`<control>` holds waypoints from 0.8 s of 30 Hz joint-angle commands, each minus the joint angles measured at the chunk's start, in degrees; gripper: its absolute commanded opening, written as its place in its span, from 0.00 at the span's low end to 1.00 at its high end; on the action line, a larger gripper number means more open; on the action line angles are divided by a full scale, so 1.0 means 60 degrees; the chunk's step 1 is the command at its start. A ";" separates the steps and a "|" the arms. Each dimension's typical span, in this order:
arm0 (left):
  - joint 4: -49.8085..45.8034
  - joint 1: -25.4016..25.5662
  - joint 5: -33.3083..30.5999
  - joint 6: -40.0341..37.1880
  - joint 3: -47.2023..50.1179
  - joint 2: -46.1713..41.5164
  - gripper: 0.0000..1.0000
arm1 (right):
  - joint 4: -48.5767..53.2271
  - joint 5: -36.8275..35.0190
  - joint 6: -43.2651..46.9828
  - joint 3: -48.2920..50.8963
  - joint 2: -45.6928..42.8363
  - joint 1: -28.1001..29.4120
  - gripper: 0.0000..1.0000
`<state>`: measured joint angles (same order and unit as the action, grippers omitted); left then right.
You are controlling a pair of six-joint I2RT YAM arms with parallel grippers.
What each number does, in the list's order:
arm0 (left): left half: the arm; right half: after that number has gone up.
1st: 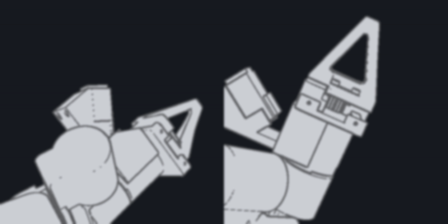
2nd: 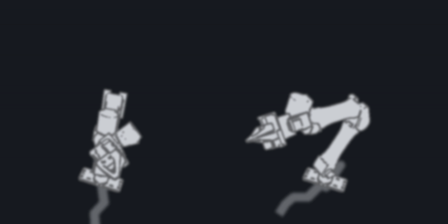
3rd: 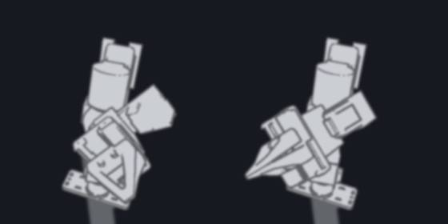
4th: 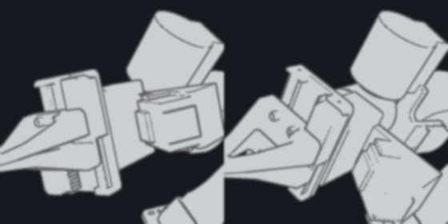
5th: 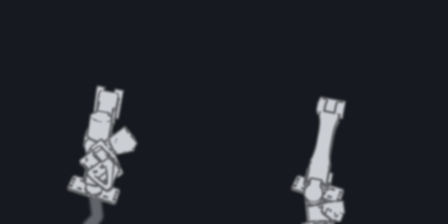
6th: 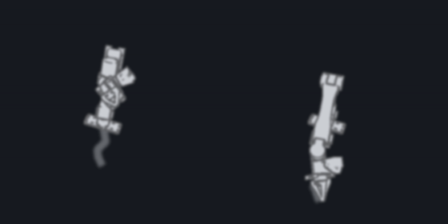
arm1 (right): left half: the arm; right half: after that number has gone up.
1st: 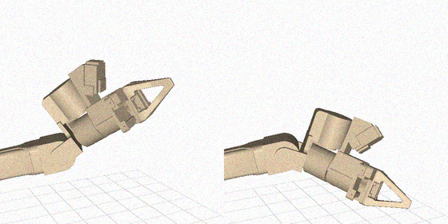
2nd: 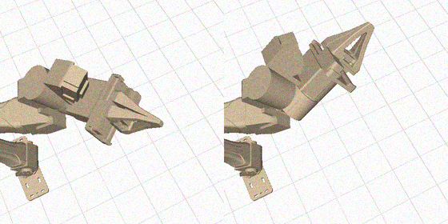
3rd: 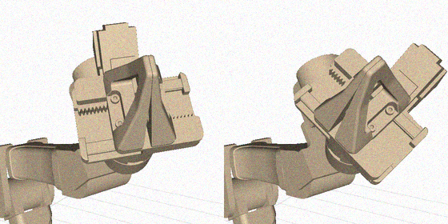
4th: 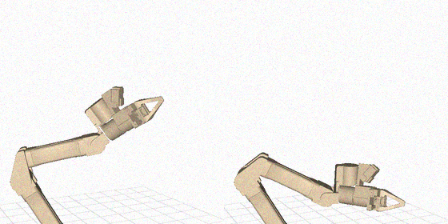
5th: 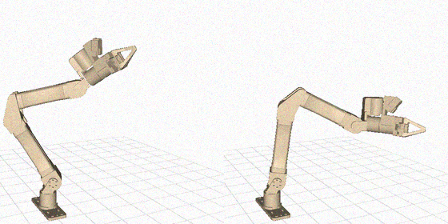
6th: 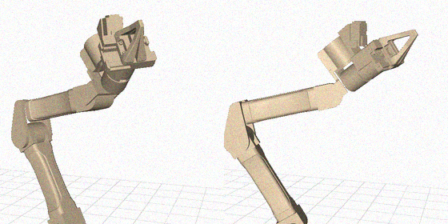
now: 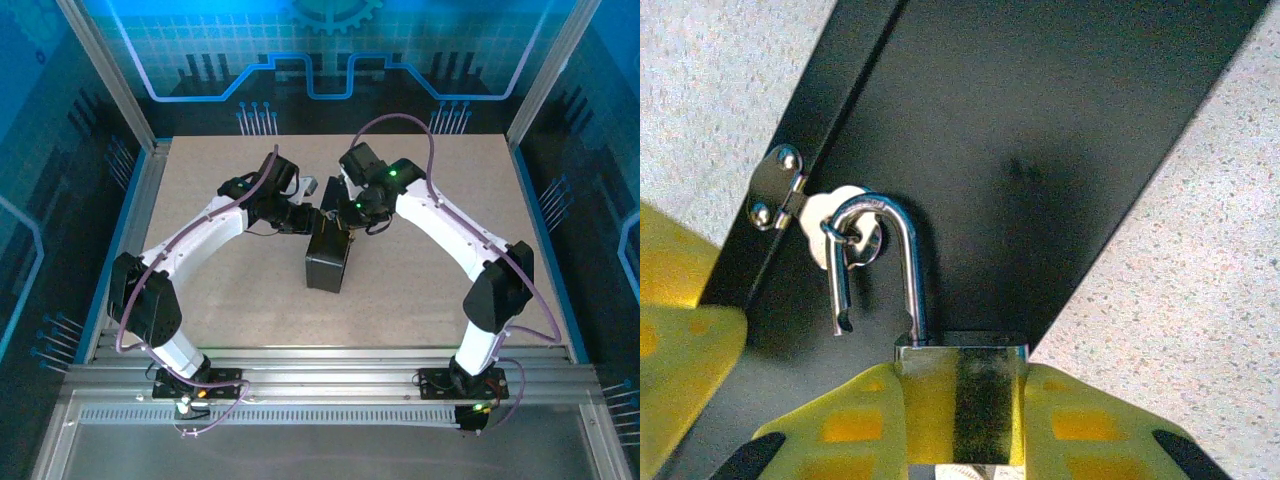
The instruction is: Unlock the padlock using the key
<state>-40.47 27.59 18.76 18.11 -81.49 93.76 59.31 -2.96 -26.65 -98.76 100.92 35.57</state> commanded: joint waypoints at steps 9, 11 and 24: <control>0.0233 0.0235 0.0740 0.0196 0.0217 0.0198 0.28 | -0.1953 -0.0683 -0.2636 -0.0114 0.0303 0.0325 0.00; 0.0259 0.0247 0.0780 0.0189 0.0279 0.0209 0.28 | -0.2044 -0.0893 -0.2770 -0.0122 0.0342 0.0317 0.00; 0.0360 -0.0041 0.0651 0.0366 0.0145 -0.0126 0.36 | -0.1839 -0.1162 -0.2016 -0.0211 0.0002 -0.0932 0.00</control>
<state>-38.04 27.99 21.50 19.49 -80.51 93.95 48.80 -8.58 -40.40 -99.74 103.94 33.36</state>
